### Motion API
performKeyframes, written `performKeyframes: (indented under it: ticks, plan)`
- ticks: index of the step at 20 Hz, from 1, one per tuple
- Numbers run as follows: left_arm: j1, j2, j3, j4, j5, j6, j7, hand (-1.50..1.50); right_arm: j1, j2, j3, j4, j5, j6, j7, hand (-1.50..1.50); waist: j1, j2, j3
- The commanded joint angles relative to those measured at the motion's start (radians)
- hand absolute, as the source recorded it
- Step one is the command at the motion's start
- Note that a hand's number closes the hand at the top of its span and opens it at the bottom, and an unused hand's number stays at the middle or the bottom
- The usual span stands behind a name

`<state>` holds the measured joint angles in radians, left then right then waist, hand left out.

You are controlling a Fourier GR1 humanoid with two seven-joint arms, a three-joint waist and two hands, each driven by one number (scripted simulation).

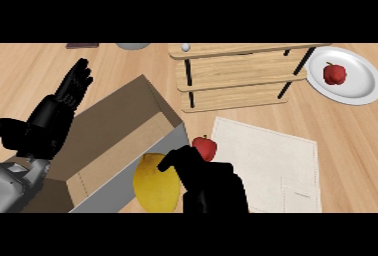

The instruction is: Pick the lemon from the placemat and place it in the tiered shelf

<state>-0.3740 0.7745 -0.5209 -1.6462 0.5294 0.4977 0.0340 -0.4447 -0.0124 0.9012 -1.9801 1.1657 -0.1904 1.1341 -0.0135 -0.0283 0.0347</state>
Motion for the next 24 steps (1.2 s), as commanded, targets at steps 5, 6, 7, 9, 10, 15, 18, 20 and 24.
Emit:
performKeyframes:
  ticks: [5, 6, 7, 9, 10, 15, 18, 20, 24]
  plan:
    - [0.09, -0.091, -0.073, 0.068, -0.005, 0.019, -0.05, 0.0, -0.183, 0.012, -0.137, -0.021, 0.12, 0.084, 0.205, 1.5, -0.009, 0.022, -0.042]
    - [0.097, -0.067, -0.066, 0.056, 0.008, -0.002, -0.048, 0.0, -0.208, 0.012, -0.173, -0.044, 0.119, 0.122, 0.214, 1.5, -0.006, 0.018, -0.042]
    - [0.098, -0.092, -0.081, 0.053, -0.002, 0.038, -0.04, 0.0, -0.216, 0.012, -0.18, -0.039, 0.129, 0.137, 0.216, 1.5, -0.01, 0.018, -0.041]
    - [0.075, -0.087, -0.076, 0.072, 0.009, 0.023, -0.034, 0.0, -0.264, 0.012, -0.216, -0.028, 0.135, 0.165, 0.219, 1.5, -0.018, 0.022, -0.042]
    - [0.072, -0.084, -0.085, 0.071, 0.001, 0.025, -0.035, 0.0, -0.277, 0.012, -0.214, -0.014, 0.121, 0.181, 0.226, 1.5, -0.012, 0.024, -0.042]
    - [0.071, -0.081, -0.092, 0.056, 0.013, 0.029, -0.038, 0.0, -0.398, 0.012, -0.369, 0.021, 0.091, 0.241, 0.206, 1.5, -0.001, 0.026, -0.04]
    - [0.064, -0.073, -0.092, 0.065, 0.018, 0.015, -0.047, 0.0, -0.49, 0.012, -0.41, 0.05, 0.107, 0.282, 0.215, 1.5, -0.001, 0.023, -0.041]
    - [0.067, -0.084, -0.104, 0.08, 0.005, 0.029, -0.061, 0.0, -0.506, 0.012, -0.438, 0.069, 0.104, 0.303, 0.206, 1.5, -0.005, 0.025, -0.04]
    - [0.075, -0.077, -0.121, 0.051, 0.017, 0.027, -0.047, 0.0, -0.593, 0.012, -0.505, 0.136, 0.122, 0.314, 0.196, 1.5, 0.012, 0.025, -0.04]
